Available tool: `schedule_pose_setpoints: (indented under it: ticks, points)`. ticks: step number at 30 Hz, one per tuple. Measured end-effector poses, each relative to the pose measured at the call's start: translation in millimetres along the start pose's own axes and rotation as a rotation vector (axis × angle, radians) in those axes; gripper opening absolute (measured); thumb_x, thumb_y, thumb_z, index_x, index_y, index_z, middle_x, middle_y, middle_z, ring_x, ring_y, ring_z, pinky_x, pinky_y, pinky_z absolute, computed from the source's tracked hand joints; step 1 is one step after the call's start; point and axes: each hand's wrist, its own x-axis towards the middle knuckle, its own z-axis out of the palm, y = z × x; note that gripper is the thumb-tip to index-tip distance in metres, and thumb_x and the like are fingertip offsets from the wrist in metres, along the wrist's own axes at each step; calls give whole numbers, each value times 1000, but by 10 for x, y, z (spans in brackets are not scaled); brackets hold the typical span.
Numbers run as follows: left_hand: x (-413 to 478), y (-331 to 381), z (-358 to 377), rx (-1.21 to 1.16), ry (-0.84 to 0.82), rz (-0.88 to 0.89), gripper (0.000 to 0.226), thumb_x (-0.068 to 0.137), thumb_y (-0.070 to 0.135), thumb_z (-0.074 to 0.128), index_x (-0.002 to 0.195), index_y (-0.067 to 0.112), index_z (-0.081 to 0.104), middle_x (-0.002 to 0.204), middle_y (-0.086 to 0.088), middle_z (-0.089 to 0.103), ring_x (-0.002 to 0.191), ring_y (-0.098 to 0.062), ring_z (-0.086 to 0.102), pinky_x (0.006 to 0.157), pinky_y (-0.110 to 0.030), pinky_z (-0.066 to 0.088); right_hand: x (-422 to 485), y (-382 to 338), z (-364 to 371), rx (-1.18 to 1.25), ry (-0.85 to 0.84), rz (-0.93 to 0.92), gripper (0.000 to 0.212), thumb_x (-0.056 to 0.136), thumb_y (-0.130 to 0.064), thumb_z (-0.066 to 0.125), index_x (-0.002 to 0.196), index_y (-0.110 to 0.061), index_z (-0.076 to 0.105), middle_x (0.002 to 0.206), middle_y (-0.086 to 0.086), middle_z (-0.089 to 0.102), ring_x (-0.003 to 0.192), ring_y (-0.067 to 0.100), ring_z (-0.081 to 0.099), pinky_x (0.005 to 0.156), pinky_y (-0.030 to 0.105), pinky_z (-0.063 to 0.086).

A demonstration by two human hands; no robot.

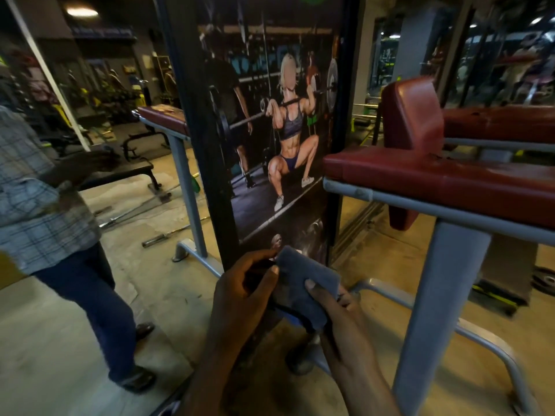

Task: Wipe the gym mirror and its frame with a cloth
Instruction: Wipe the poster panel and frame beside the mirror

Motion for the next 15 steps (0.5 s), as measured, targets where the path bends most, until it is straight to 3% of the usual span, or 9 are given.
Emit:
schedule_pose_setpoints:
  ticks: [3,4,7,10,12,15]
  points:
    - [208,46,-215,87,40,85,28,95,25,69,114,43,60,107,38,65,101,10,65,80,-10,53,298,-47,160,-12,18,-60,35,79,-22,77,110,-5,74,100,23,75,87,38,71,70,37,59]
    - [294,63,-295,121,47,123,26,94,30,70,115,41,60,109,38,64,101,8,66,80,-11,54,413,-67,221,-25,17,-88,39,77,-25,81,110,-5,73,100,23,74,86,38,71,68,36,58]
    - [597,127,-582,205,117,222,37,92,50,67,125,31,63,109,20,70,95,-4,71,76,-19,59,759,-179,457,-68,-24,-166,64,65,-42,93,115,-8,72,108,24,73,99,45,70,84,46,56]
    - [994,209,-893,326,170,299,41,92,45,67,129,27,64,111,16,69,90,-7,70,71,-24,59,1129,-338,745,-96,-19,-281,43,71,-23,89,110,-11,74,104,13,77,102,35,72,83,42,57]
    - [1277,311,-1102,381,213,339,38,90,33,70,127,28,65,108,16,69,89,-7,68,70,-25,58,1348,-495,977,-114,-62,-332,30,81,-11,77,110,-13,73,101,8,78,97,28,74,74,32,59]
    - [1655,507,-1399,428,279,391,39,88,28,73,126,32,65,106,19,67,89,-8,66,71,-21,53,1664,-734,1316,-173,-113,-423,24,88,-12,73,111,-16,71,102,8,78,91,26,75,69,31,61]
